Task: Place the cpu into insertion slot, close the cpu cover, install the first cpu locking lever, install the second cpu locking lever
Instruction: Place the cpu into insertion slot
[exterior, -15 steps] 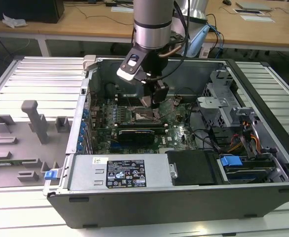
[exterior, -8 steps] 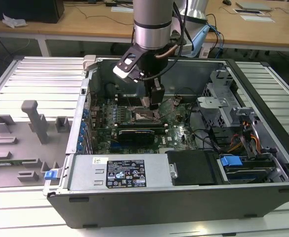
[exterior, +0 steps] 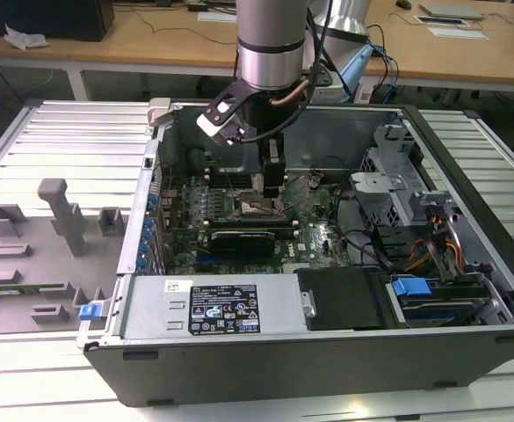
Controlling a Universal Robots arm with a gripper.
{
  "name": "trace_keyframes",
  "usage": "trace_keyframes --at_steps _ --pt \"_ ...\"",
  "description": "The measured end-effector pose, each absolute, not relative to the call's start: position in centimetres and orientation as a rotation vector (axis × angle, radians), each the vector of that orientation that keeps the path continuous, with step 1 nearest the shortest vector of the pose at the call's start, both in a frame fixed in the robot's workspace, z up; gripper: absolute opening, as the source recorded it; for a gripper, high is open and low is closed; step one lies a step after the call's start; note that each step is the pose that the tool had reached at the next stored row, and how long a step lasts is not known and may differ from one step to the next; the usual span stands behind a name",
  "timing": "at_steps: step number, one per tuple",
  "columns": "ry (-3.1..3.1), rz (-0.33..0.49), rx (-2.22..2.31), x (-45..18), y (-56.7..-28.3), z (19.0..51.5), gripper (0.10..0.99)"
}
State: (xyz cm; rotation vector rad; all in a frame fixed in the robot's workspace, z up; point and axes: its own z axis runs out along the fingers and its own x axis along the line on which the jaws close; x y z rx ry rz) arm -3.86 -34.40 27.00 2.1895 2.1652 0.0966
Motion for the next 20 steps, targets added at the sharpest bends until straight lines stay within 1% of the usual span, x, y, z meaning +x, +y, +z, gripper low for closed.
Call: trace_keyframes --at_steps 7,12,16,20 --pt "2.164 0.105 2.183 -3.9 -34.4 26.2 0.541" --pt "2.170 0.116 2.165 -4.3 -33.8 25.4 0.541" --pt "2.183 0.107 2.144 -4.6 -32.9 24.7 0.541" --pt "2.184 0.097 2.134 -4.8 -32.8 24.0 0.541"
